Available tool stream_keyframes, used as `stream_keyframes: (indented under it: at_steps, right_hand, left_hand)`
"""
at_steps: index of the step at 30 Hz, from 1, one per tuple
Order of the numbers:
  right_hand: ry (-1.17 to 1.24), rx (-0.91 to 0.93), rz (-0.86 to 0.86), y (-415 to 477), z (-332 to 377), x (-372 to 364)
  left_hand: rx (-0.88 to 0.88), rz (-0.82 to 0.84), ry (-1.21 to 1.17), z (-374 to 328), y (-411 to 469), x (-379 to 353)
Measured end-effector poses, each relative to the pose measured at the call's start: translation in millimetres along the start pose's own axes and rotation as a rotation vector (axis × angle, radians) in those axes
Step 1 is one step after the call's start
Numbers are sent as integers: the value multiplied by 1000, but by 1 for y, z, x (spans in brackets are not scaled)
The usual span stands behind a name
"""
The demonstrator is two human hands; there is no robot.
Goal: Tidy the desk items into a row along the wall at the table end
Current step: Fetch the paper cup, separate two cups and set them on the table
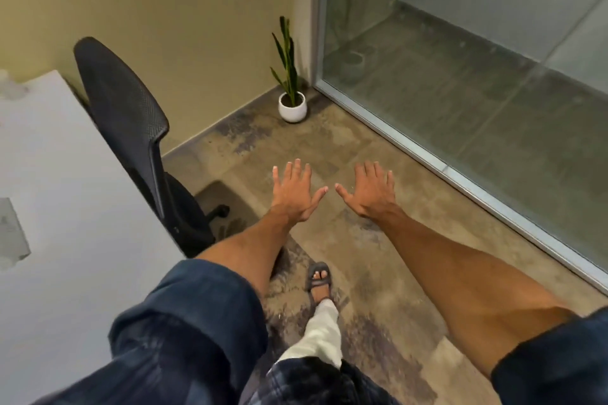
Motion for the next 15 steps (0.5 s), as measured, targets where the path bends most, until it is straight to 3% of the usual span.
stream_keyframes:
  at_steps: [15]
  right_hand:
    - [-89, 391, 11, 331, 93, 59]
  left_hand:
    - [395, -49, -98, 114, 231, 103]
Point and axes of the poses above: each hand's wrist, its own y-axis towards the middle knuckle, its own x-axis out of the back of the hand, z = x × y, the point moved 6 cm from there along y, towards the middle knuckle, and after that the axes turned 13 degrees about x, right-handed, at the moved point
